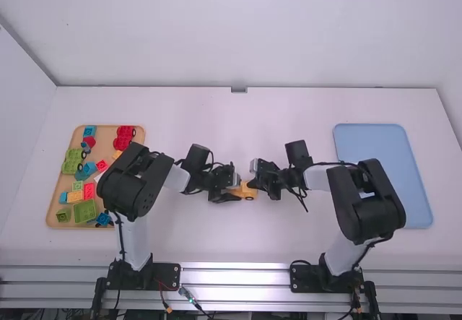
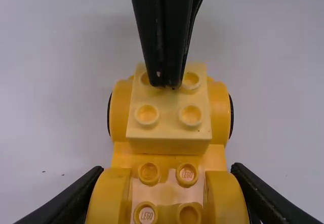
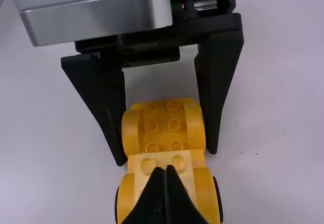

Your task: Assemble lego blocks to make yellow taxi

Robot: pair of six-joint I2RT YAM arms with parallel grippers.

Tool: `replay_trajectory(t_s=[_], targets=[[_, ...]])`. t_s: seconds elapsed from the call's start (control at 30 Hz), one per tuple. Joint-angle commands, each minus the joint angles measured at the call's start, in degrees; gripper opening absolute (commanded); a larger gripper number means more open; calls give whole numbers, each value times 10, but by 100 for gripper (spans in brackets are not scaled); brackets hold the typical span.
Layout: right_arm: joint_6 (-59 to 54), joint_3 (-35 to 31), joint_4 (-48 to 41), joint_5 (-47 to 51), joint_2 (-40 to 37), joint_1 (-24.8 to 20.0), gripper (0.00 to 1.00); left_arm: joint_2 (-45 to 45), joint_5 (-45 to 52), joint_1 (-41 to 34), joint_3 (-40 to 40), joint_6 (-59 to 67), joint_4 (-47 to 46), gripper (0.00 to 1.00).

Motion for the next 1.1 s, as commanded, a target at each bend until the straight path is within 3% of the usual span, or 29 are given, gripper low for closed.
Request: replay_trajectory(t_s=[0.0,0.3,0.7,1.07], targets=[[5,-12,-16,79,6,2,0,6,5,-4,-6,3,-2,58],[27,-27,-16,119,6,3,0,6,5,-4,-6,4,-2,58],[63,-23,-12,208,6,64,0,6,5,-4,-6,4,-2,58],[-95,10,-13,-52,-2,5,0,6,5,-4,-6,4,-1,57]])
